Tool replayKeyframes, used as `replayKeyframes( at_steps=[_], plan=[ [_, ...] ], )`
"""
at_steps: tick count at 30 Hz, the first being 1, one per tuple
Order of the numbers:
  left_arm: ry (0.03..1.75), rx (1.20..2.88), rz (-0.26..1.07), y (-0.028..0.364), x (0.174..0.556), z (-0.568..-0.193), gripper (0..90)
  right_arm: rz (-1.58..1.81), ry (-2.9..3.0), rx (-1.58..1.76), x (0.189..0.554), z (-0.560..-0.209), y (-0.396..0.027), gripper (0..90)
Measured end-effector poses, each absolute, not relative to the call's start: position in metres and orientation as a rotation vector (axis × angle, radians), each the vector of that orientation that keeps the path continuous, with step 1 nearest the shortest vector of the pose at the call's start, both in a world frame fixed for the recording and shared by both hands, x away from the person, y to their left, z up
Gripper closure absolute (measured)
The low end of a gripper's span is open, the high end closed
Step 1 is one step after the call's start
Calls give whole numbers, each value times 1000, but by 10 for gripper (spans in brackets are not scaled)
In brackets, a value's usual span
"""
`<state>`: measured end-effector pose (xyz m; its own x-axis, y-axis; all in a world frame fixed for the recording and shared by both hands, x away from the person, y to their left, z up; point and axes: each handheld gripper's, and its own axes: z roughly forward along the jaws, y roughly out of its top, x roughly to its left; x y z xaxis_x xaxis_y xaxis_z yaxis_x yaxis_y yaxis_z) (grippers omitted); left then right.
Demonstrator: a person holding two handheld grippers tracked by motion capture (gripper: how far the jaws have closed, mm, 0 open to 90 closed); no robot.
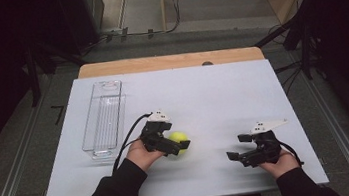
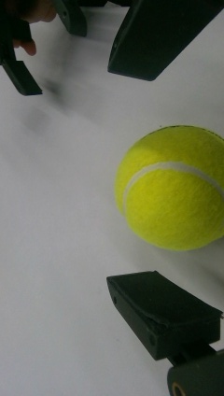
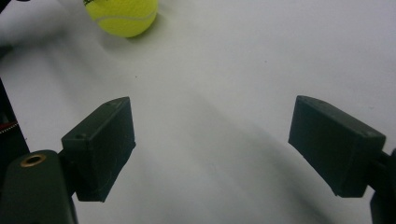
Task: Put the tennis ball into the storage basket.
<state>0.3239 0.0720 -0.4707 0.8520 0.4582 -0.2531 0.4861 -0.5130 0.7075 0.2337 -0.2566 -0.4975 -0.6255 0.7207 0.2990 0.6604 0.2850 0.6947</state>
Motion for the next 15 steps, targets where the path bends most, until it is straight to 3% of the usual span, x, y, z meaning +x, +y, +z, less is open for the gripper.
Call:
replayKeyframes(
  at_steps=[15],
  plan=[
    [682,2236,-52,71,321,-482,20,1267,2465,1319,234,-498,-256,126]
  ],
)
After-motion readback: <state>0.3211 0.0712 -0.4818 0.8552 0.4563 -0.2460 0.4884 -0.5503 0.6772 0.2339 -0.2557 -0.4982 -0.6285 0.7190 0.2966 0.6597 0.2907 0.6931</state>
